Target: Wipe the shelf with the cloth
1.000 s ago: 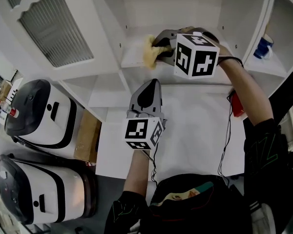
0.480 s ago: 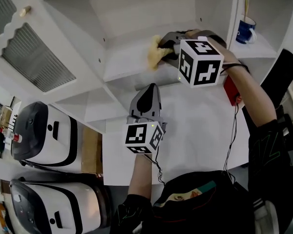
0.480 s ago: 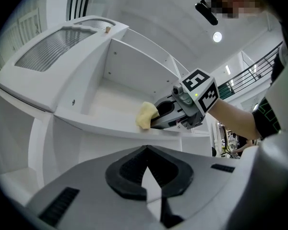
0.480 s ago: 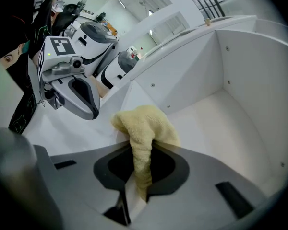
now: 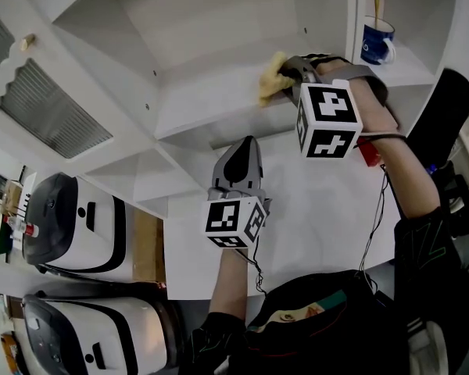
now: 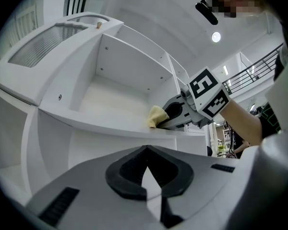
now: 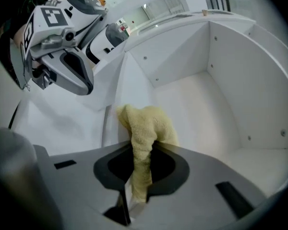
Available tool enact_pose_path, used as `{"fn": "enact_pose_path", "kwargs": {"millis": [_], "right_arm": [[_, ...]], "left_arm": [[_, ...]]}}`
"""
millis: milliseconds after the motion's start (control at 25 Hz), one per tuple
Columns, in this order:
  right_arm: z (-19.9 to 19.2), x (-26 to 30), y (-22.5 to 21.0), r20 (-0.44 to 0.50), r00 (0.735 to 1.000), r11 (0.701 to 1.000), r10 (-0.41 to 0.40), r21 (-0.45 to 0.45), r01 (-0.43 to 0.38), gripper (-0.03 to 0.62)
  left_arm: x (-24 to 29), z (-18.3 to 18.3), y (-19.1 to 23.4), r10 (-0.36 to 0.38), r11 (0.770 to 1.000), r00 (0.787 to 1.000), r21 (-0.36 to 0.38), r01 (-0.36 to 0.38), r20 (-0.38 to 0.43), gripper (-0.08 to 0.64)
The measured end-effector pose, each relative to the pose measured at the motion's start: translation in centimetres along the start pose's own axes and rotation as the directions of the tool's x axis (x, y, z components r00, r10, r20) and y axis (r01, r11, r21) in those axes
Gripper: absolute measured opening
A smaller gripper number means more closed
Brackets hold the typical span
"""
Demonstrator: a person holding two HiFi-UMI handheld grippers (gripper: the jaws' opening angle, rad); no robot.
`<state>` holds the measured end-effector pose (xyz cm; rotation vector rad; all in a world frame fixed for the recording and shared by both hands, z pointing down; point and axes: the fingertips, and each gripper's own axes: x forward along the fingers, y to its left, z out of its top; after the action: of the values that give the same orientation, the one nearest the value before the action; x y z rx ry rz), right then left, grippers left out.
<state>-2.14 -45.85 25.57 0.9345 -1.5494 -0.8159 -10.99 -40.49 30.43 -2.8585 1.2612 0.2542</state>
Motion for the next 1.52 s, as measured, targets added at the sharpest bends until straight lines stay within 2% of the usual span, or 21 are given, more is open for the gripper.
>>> {"fn": "enact_pose_path", "kwargs": {"millis": [80, 160, 320, 520, 640, 840, 960, 1040, 1120, 1160, 1240, 1360, 1520], "right_arm": [[-1.1, -0.4, 0.0, -0.039, 0.999, 0.999, -0.032, 0.022, 0.032, 0.058], [-1.7, -0.8, -0.1, -0.039, 0.997, 0.996, -0.060, 0.060, 0.062, 0.058], [-2.0, -1.9, -0.1, 0.025, 0.993, 0.978, -0.119, 0.177, 0.113, 0.058], [-2.4, -3.5, 0.6, 0.126, 0.976, 0.944, -0.178, 0.303, 0.133, 0.058], [-2.7, -4.3, 1.3, 0.184, 0.950, 0.911, -0.251, 0.376, 0.168, 0.061], [-3.0, -6.4, 1.8, 0.276, 0.883, 0.843, -0.380, 0.495, 0.208, 0.061], [-2.6, -7.8, 2.1, 0.365, 0.818, 0.778, -0.445, 0.611, 0.150, 0.061], [-3.1, -8.5, 2.8, 0.385, 0.782, 0.708, -0.490, 0.699, 0.099, 0.061], [-4.2, -8.9, 4.0, 0.382, 0.761, 0.627, -0.524, 0.778, 0.041, 0.061], [-4.9, -9.0, 4.8, 0.375, 0.759, 0.588, -0.532, 0.809, 0.013, 0.061], [-6.3, -8.7, 6.8, 0.354, 0.773, 0.524, -0.527, 0.851, -0.033, 0.061], [-8.2, -8.3, 9.5, 0.337, 0.786, 0.443, -0.518, 0.892, -0.090, 0.061], [-10.9, -8.1, 12.4, 0.316, 0.797, 0.346, -0.514, 0.927, -0.144, 0.061]], "left_arm": [[0.0, -0.1, -0.5, 0.000, 1.000, 1.000, 0.003, 0.000, -0.003, -0.001], [0.0, -0.1, -1.0, 0.000, 1.000, 1.000, 0.007, 0.000, -0.007, 0.000], [-0.4, -0.1, -1.9, 0.001, 1.000, 1.000, 0.008, -0.001, -0.016, 0.000], [-0.9, -0.2, -2.9, 0.014, 1.000, 1.000, 0.000, -0.015, -0.023, -0.001], [-1.1, -0.7, -3.4, 0.026, 1.000, 0.999, -0.009, -0.026, -0.032, 0.000], [-1.5, -1.9, -4.3, 0.057, 0.998, 0.997, -0.030, -0.059, -0.049, 0.000], [-1.5, -2.4, -4.6, 0.082, 0.996, 0.995, -0.028, -0.084, -0.051, -0.001], [-1.5, -2.5, -4.8, 0.100, 0.995, 0.994, -0.021, -0.101, -0.045, -0.001], [-1.6, -2.7, -5.2, 0.123, 0.992, 0.992, -0.005, -0.123, -0.036, 0.000], [-1.7, -2.9, -5.5, 0.136, 0.991, 0.990, 0.002, -0.136, -0.034, 0.000], [-2.0, -3.7, -6.1, 0.158, 0.987, 0.987, -0.010, -0.159, -0.035, 0.000], [-2.1, -5.1, -7.4, 0.160, 0.984, 0.986, -0.068, -0.163, -0.044, -0.001], [-2.5, -7.2, -9.0, 0.191, 0.978, 0.979, -0.069, -0.196, -0.071, -0.001]]}}
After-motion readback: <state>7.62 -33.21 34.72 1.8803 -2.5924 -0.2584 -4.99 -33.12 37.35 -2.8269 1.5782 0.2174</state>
